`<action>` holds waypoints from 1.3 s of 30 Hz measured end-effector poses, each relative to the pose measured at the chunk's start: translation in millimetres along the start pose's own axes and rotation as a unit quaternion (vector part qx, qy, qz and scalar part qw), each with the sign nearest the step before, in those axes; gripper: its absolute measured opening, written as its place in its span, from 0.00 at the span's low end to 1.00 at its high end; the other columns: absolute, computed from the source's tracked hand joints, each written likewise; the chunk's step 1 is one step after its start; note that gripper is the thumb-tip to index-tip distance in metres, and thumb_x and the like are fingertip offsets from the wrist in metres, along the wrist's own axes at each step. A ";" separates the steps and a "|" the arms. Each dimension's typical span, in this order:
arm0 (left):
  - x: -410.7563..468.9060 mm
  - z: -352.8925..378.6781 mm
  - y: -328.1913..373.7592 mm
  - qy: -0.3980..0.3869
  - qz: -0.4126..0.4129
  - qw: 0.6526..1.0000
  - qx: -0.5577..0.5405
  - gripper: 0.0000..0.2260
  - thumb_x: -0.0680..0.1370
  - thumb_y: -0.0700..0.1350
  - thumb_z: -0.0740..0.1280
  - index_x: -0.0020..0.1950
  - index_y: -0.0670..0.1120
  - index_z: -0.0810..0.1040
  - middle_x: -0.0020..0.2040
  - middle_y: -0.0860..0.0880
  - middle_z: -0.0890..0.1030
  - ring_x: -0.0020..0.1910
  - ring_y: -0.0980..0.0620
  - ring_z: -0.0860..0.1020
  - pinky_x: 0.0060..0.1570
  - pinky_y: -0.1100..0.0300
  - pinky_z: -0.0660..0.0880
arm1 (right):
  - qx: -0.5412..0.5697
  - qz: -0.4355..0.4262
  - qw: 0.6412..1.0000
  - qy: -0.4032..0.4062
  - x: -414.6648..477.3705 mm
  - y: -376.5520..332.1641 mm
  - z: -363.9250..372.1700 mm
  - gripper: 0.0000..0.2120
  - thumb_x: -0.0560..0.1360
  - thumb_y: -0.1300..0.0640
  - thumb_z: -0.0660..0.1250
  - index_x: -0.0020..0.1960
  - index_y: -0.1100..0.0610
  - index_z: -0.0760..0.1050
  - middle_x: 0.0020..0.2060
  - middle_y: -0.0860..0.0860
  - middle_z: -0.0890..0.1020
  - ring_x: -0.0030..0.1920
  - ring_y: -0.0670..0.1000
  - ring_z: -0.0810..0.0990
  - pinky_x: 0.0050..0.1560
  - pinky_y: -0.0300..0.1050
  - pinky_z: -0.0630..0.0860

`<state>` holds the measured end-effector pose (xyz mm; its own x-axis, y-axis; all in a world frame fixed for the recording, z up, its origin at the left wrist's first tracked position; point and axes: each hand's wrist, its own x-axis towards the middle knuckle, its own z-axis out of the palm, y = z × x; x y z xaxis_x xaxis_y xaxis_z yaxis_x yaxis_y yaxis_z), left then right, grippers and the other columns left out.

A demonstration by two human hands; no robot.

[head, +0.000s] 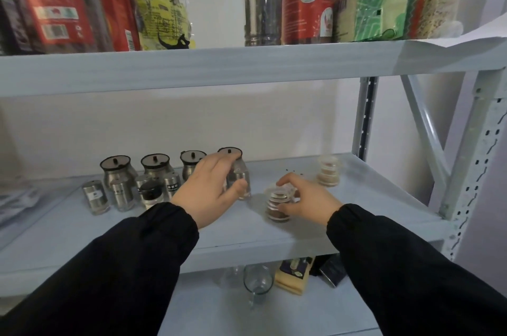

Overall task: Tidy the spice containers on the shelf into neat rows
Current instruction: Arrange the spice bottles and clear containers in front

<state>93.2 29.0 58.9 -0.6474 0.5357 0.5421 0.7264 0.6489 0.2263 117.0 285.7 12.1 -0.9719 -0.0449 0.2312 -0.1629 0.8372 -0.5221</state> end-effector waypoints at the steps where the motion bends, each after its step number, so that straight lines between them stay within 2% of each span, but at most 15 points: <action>1: -0.9 -2.7 1.4 0.002 -0.002 1.000 0.000 0.29 0.77 0.62 0.53 0.76 0.51 0.59 0.72 0.50 0.65 0.72 0.54 0.58 0.68 0.60 0.56 | 0.003 -0.009 1.000 -0.001 1.3 -3.7 3.4 0.22 0.72 0.50 0.72 0.62 0.44 0.69 0.52 0.50 0.79 0.50 0.51 0.78 0.54 0.49 0.76; 8: -5.5 -8.9 3.5 0.009 -0.003 1.000 -0.003 0.25 0.80 0.59 0.55 0.75 0.52 0.59 0.72 0.51 0.66 0.71 0.55 0.58 0.65 0.62 0.55 | 0.058 -0.041 0.997 0.003 9.7 -6.9 21.4 0.22 0.70 0.50 0.72 0.61 0.42 0.70 0.54 0.49 0.79 0.53 0.51 0.79 0.56 0.51 0.78; 11: -4.6 -7.8 4.9 0.005 -0.006 1.000 0.001 0.26 0.79 0.60 0.54 0.76 0.52 0.59 0.72 0.51 0.65 0.71 0.54 0.58 0.65 0.62 0.55 | 0.057 -0.061 0.996 -0.010 9.3 0.0 18.9 0.29 0.68 0.44 0.73 0.66 0.39 0.67 0.61 0.44 0.74 0.61 0.48 0.75 0.61 0.48 0.76; 13: -3.4 -7.4 4.2 0.001 -0.008 1.000 0.002 0.27 0.79 0.61 0.53 0.76 0.53 0.58 0.73 0.51 0.65 0.72 0.55 0.58 0.66 0.62 0.56 | 0.097 -0.054 0.994 0.011 7.3 8.4 9.0 0.32 0.70 0.42 0.72 0.70 0.39 0.63 0.66 0.43 0.69 0.65 0.45 0.71 0.64 0.46 0.73; 15: -2.3 -8.1 2.6 -0.001 -0.012 1.000 0.000 0.27 0.79 0.61 0.53 0.76 0.54 0.58 0.73 0.52 0.65 0.72 0.56 0.57 0.66 0.61 0.56 | 0.131 -0.035 0.987 0.090 10.7 24.4 -6.0 0.32 0.72 0.44 0.71 0.73 0.42 0.62 0.69 0.46 0.68 0.67 0.46 0.69 0.66 0.47 0.72; 18: 0.5 -9.9 3.7 0.006 -0.007 1.000 -0.001 0.26 0.79 0.61 0.53 0.76 0.54 0.58 0.72 0.53 0.65 0.71 0.57 0.56 0.65 0.62 0.56 | 0.099 0.024 0.976 0.191 24.2 53.6 -33.0 0.35 0.72 0.48 0.71 0.76 0.45 0.60 0.72 0.50 0.65 0.70 0.50 0.68 0.69 0.46 0.67; 20: 3.6 -10.6 5.7 0.009 -0.005 1.000 0.001 0.25 0.80 0.60 0.53 0.75 0.54 0.58 0.71 0.54 0.65 0.71 0.58 0.56 0.65 0.62 0.56 | 0.070 0.079 0.977 0.187 34.2 73.3 -47.3 0.37 0.72 0.50 0.71 0.77 0.45 0.58 0.74 0.53 0.62 0.72 0.53 0.65 0.68 0.44 0.64; 23: 7.0 -10.0 7.0 0.007 -0.001 1.000 0.009 0.26 0.79 0.60 0.53 0.75 0.54 0.58 0.71 0.54 0.65 0.71 0.57 0.56 0.65 0.62 0.56 | 0.018 0.160 0.981 0.112 45.9 98.3 -58.1 0.42 0.70 0.45 0.73 0.78 0.43 0.55 0.77 0.56 0.55 0.75 0.58 0.62 0.70 0.48 0.63; 25: 7.4 -9.9 7.3 0.004 -0.003 1.000 0.009 0.26 0.79 0.60 0.53 0.75 0.54 0.58 0.71 0.54 0.65 0.70 0.57 0.58 0.65 0.61 0.58 | -0.027 0.184 0.980 0.075 52.8 109.4 -58.6 0.44 0.69 0.40 0.73 0.78 0.44 0.55 0.77 0.58 0.56 0.74 0.59 0.64 0.71 0.49 0.63; 27: 6.0 -9.4 7.9 0.001 -0.010 1.000 0.007 0.26 0.79 0.61 0.53 0.76 0.54 0.58 0.70 0.54 0.65 0.70 0.56 0.59 0.66 0.59 0.59 | -0.063 0.189 0.979 0.051 56.4 112.6 -57.5 0.43 0.69 0.37 0.72 0.78 0.47 0.57 0.74 0.59 0.64 0.69 0.59 0.70 0.69 0.49 0.66; 29: 3.7 -8.5 8.0 -0.003 -0.018 1.000 0.011 0.27 0.79 0.61 0.52 0.76 0.55 0.56 0.70 0.53 0.65 0.70 0.56 0.58 0.67 0.59 0.58 | -0.043 0.188 0.979 0.059 58.2 111.4 -55.2 0.39 0.70 0.40 0.73 0.75 0.50 0.61 0.69 0.58 0.71 0.64 0.59 0.74 0.65 0.48 0.69; 33: -5.1 -5.5 5.3 -0.010 -0.032 0.999 0.012 0.28 0.78 0.63 0.51 0.76 0.55 0.56 0.72 0.52 0.64 0.72 0.56 0.55 0.67 0.59 0.57 | 0.017 0.181 0.979 0.091 51.7 102.4 -48.4 0.31 0.71 0.47 0.75 0.69 0.51 0.67 0.60 0.57 0.76 0.52 0.55 0.75 0.51 0.43 0.68; 36: -16.5 -4.5 6.1 -0.012 -0.029 0.999 0.017 0.27 0.80 0.63 0.52 0.77 0.53 0.56 0.74 0.51 0.63 0.72 0.57 0.54 0.67 0.61 0.54 | 0.039 0.151 0.984 0.086 37.8 88.3 -40.2 0.26 0.72 0.49 0.75 0.65 0.50 0.68 0.56 0.55 0.77 0.50 0.53 0.75 0.49 0.42 0.67; 39: -26.4 -6.0 7.4 -0.014 -0.017 1.000 0.013 0.26 0.81 0.60 0.54 0.76 0.52 0.57 0.74 0.51 0.63 0.73 0.56 0.55 0.67 0.62 0.54 | 0.063 0.134 0.986 0.077 19.4 65.8 -32.3 0.24 0.74 0.52 0.72 0.66 0.51 0.67 0.53 0.54 0.77 0.50 0.53 0.75 0.49 0.43 0.68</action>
<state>117.1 16.4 51.1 -0.6780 0.5275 0.5118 0.6978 0.6807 0.2229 93.0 357.5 8.7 -0.9471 0.2602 0.1878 0.0669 0.7324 -0.6776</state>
